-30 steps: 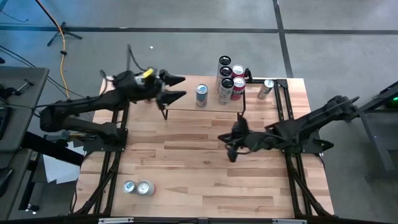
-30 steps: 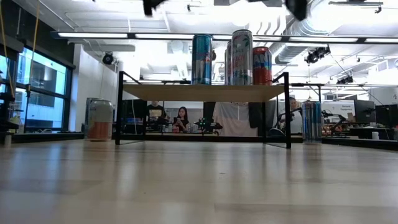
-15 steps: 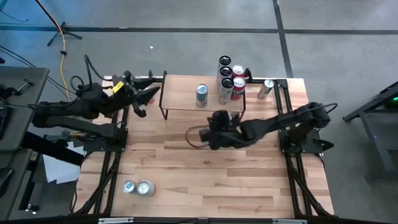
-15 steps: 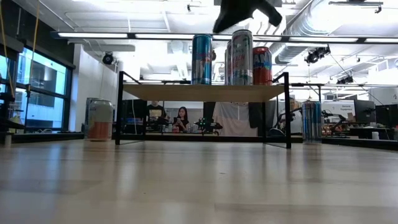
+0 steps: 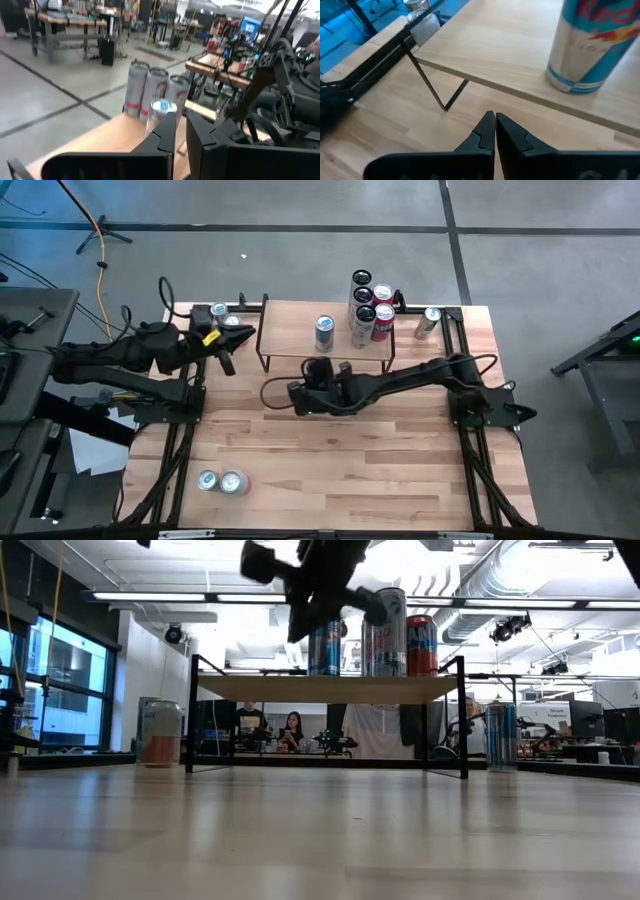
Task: Place canned beverage on shelf
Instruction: Put the bottom right blue soda can on the shelf
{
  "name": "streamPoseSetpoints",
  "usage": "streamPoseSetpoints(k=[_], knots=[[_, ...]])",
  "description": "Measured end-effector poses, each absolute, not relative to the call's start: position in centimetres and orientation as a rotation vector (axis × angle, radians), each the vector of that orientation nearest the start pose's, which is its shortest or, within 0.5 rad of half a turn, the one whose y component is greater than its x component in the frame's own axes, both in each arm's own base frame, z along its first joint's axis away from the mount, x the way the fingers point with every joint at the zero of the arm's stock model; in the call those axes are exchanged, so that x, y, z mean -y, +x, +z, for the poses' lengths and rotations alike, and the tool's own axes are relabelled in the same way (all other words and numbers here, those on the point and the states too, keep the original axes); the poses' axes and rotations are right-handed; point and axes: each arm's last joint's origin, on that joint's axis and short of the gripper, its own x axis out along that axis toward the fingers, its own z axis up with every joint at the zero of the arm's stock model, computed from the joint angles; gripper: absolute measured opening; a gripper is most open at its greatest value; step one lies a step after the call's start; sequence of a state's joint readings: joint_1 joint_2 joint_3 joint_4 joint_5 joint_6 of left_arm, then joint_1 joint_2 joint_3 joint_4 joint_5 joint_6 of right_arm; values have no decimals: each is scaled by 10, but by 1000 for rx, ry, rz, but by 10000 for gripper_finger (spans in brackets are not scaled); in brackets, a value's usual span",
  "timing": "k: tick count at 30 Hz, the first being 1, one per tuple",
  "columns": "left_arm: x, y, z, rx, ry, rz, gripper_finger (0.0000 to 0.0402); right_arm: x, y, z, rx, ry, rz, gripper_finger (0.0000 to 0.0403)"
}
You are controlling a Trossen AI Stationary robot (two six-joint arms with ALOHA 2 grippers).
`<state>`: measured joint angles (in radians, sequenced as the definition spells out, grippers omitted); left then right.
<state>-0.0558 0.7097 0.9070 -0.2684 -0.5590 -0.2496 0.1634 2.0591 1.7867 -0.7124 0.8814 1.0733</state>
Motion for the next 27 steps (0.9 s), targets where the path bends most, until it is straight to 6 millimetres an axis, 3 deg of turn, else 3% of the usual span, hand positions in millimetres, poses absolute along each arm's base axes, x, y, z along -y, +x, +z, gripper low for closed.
streamPoseSetpoints(k=[10, 27], knots=[[-7, 140, 367, -81, -258, 496, 0, -14, 447, 251, -375, 478, -1123, 0], [-7, 139, 364, -119, -247, 494, 0, 17, 444, 250, -389, 376, -1226, 0]])
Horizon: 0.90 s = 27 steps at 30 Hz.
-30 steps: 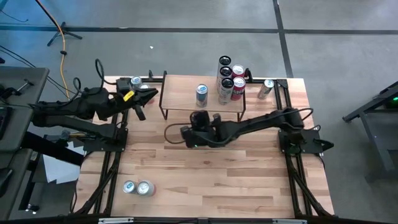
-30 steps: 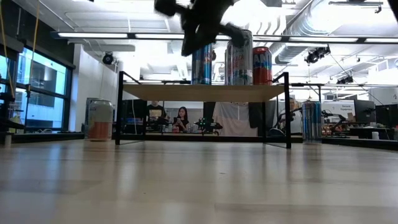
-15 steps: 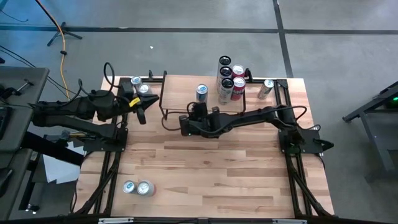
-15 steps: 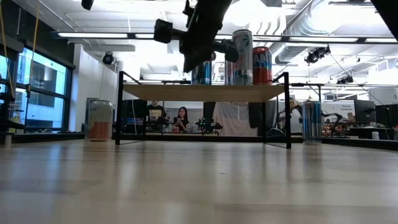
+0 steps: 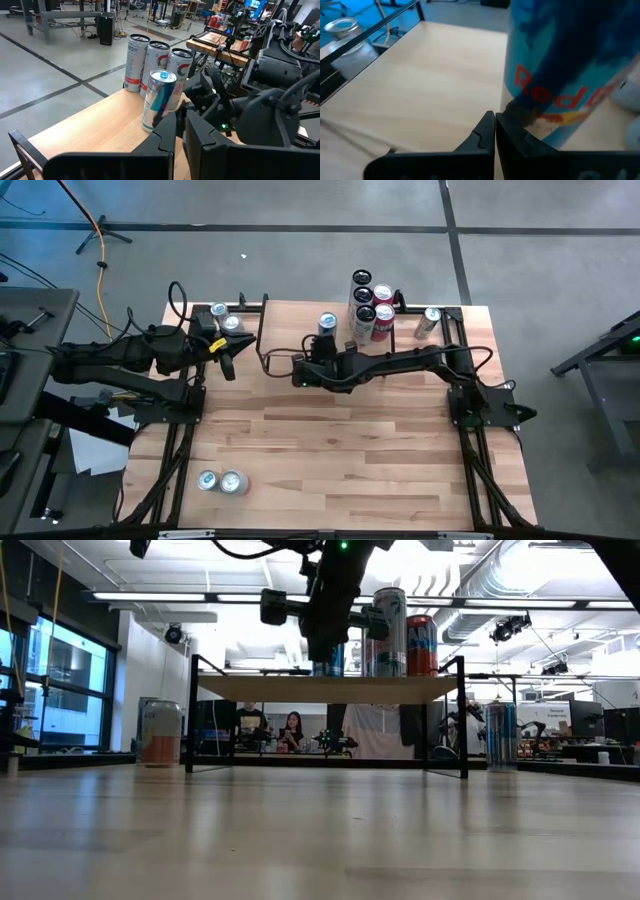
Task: Place canned beverage on shelf
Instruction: Put the bottom right blue soda can on the shelf
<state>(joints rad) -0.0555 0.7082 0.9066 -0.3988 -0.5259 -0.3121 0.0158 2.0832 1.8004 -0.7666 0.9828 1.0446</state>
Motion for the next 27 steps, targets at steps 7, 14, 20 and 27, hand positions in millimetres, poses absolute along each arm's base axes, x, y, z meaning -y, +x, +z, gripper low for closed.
streamPoseSetpoints(k=[7, 14, 20, 27], knots=[[-7, 139, 364, -119, -247, 494, 0, 35, 442, 251, -374, 381, -1272, 0], [-7, 139, 364, -119, -247, 495, 0, 51, 441, 251, -368, 390, -1304, 0], [-7, 139, 364, -119, -245, 503, 0, 62, 447, 254, -377, 383, -1253, 0], [-7, 139, 364, -121, -238, 506, 0, 46, 452, 275, -632, 203, -777, 0]])
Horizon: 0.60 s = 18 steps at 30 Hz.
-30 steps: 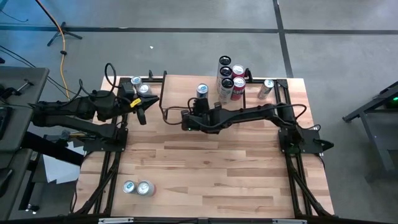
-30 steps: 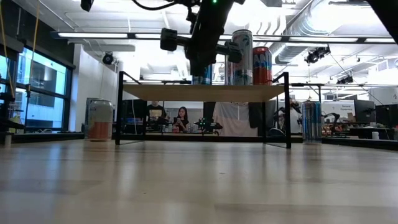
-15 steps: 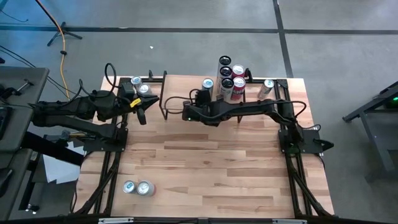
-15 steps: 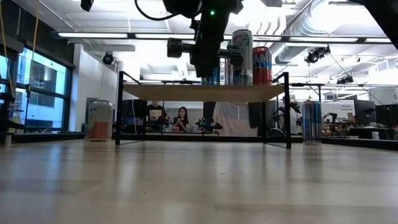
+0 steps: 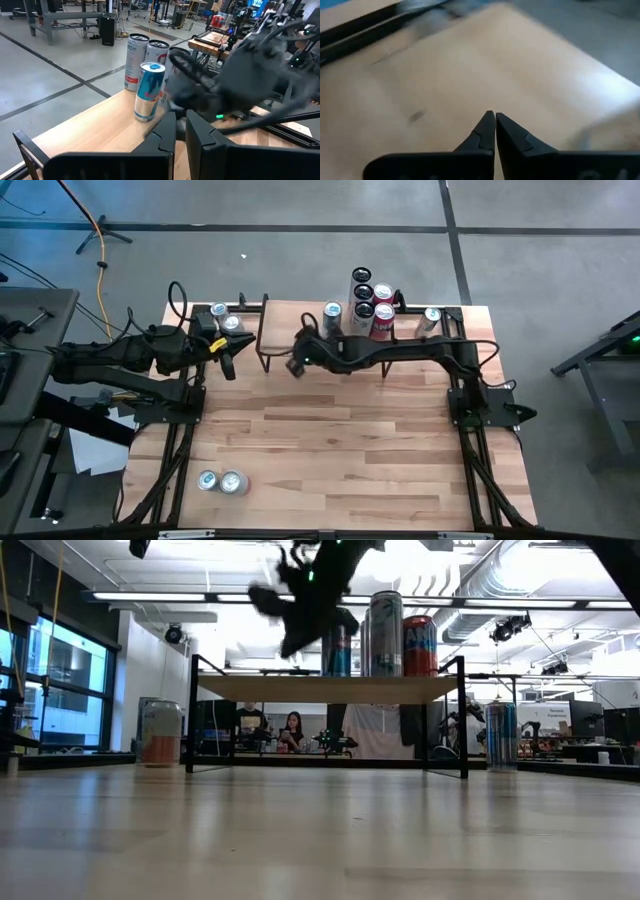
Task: Place canned beverage on shelf
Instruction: Put the bottom right blue soda can on the shelf
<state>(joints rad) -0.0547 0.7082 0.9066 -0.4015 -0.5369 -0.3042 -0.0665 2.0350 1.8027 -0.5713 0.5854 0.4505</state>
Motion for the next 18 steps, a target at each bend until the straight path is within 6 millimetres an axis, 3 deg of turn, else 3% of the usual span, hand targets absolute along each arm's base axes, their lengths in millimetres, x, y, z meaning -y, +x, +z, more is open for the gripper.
streamPoseSetpoints(k=[4, 11, 14, 18], knots=[[-7, 139, 363, -127, -235, 507, 0, 35, 441, 317, -760, 123, -490, 0], [-7, 139, 361, -143, -236, 509, 0, 26, 420, 371, -842, 2, -431, 0], [-7, 139, 361, -142, -239, 509, 0, 27, 412, 380, -904, -12, -482, 0], [-7, 139, 361, -141, -239, 510, 0, 29, 413, 367, -1041, -24, -522, 0]])
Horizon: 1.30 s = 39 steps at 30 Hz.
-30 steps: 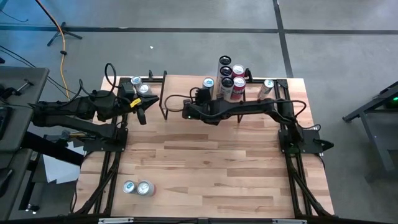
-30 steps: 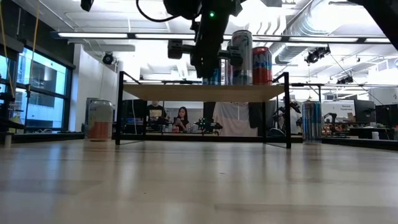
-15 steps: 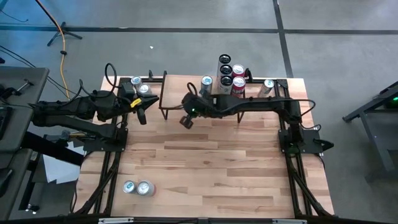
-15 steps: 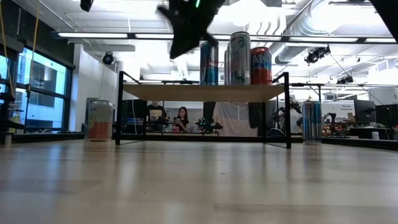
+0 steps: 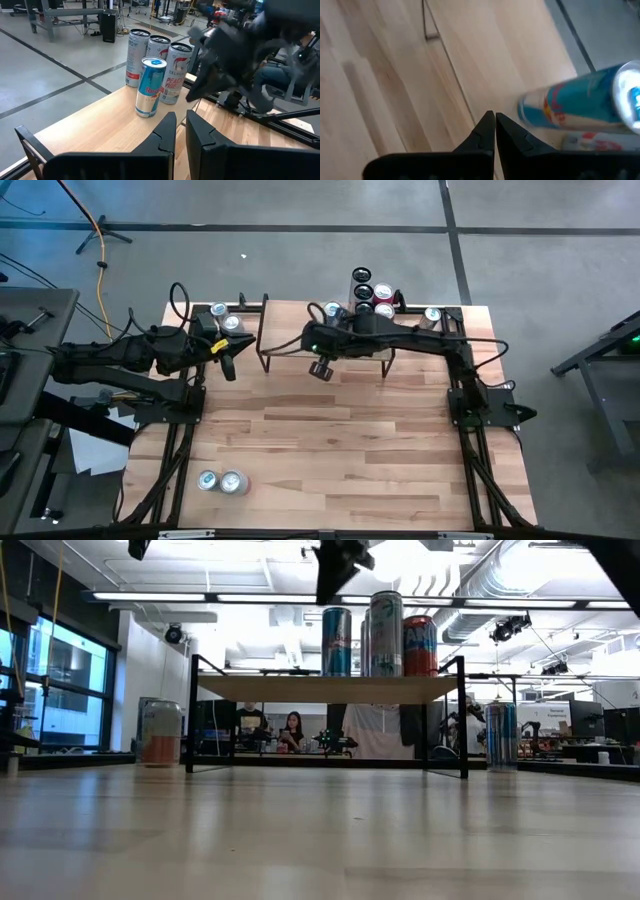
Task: Place canned beverage on shelf
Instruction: Put the bottom right blue soda can on the shelf
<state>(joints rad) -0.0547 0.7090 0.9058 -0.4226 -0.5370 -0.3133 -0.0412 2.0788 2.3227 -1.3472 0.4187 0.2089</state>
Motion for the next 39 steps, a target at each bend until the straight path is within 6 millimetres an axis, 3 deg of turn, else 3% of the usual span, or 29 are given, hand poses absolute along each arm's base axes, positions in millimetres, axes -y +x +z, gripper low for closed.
streamPoseSetpoints(k=[4, 9, 21, 39], knots=[[-7, 139, 361, -140, -239, 510, 0, 17, 428, 342, -1160, -99, -480, 0], [-8, 140, 361, -141, -235, 529, 0, 7, 440, 309, -1265, -322, -531, 0], [-8, 150, 356, -170, -243, 554, 0, 17, 465, 250, -1394, -653, -679, 0], [-7, 162, 350, -207, -249, 559, 0, 59, 462, 250, -1439, -614, -734, 0]])
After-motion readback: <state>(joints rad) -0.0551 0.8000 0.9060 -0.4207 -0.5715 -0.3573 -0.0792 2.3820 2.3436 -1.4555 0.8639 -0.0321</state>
